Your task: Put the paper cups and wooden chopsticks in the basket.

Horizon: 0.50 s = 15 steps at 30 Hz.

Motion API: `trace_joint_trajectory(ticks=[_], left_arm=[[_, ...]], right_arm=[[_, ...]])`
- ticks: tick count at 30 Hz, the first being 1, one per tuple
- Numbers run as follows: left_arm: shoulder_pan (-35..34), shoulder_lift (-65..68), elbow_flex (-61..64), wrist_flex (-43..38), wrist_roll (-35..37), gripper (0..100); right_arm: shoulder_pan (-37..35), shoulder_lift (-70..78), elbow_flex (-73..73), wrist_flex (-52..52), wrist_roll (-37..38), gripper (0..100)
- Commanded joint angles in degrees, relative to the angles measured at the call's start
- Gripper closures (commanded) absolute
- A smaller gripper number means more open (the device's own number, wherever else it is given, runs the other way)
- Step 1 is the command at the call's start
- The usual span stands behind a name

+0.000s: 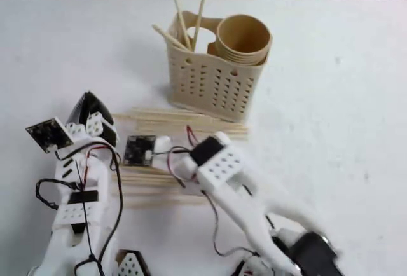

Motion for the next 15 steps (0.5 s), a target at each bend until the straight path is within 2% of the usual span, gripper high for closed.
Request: trace_joint_trajectory(ticks=[1, 6, 12, 15], left_arm=[[0.31, -1.19, -0.88, -1.49, 0.18, 95], [0.31, -1.19, -0.97, -1.49, 0.18, 95], [0.31, -1.19, -1.05, -1.49, 0.18, 95], [0.31, -1.19, -1.05, -1.49, 0.18, 95]], right_arm=[[0.22, 5.93, -4.40, -5.58, 1.05, 82.1], [0.57, 11.12, -4.48, -10.15, 1.05, 82.4], [0.66, 15.52, -4.57, -12.26, 1.14, 98.8], [1.54, 16.04, -4.84, -12.53, 0.62, 97.7]])
